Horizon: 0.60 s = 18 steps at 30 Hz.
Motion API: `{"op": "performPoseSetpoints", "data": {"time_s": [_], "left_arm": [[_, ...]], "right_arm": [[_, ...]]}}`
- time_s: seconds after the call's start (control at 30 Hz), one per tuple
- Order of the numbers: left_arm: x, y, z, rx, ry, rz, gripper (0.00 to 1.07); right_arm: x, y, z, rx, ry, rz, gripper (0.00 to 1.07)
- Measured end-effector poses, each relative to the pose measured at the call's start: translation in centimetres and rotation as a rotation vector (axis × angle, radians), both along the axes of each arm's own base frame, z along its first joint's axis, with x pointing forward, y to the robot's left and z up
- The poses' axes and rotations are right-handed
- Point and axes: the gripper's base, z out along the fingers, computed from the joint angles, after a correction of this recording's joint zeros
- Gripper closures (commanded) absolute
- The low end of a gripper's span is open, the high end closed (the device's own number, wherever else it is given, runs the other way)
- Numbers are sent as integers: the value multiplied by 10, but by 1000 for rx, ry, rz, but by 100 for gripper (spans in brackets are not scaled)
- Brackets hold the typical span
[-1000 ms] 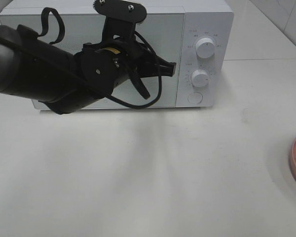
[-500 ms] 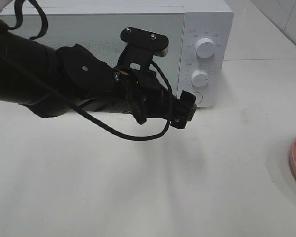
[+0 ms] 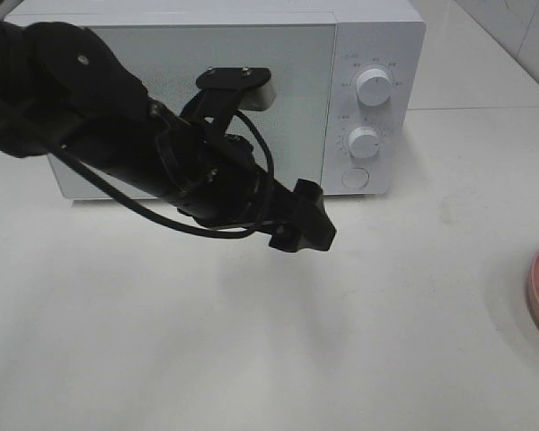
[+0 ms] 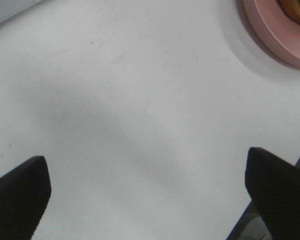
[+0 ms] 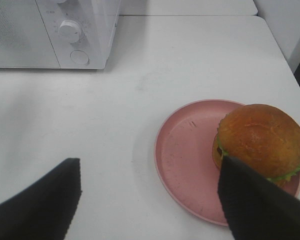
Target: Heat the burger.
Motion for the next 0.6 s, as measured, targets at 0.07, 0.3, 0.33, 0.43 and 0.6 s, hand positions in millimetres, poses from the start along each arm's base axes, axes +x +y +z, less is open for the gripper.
{"op": "performPoseSetpoints", "data": {"time_s": [0.07,0.3,0.33,0.43,0.6], "left_arm": [[0,10,3,31,43,7,7],[-4,51,19,221,158,28,7],[-9,64,28,261,191,27,7],[-13,77,39,279,219,27,7],[-12,124,63,297,283,108,7]], "right_arm": [[0,0,0,0,0,0,32],[0,0,0,0,0,0,32],[0,0,0,0,0,0,32],[0,0,0,0,0,0,32],[0,0,0,0,0,0,32]]}}
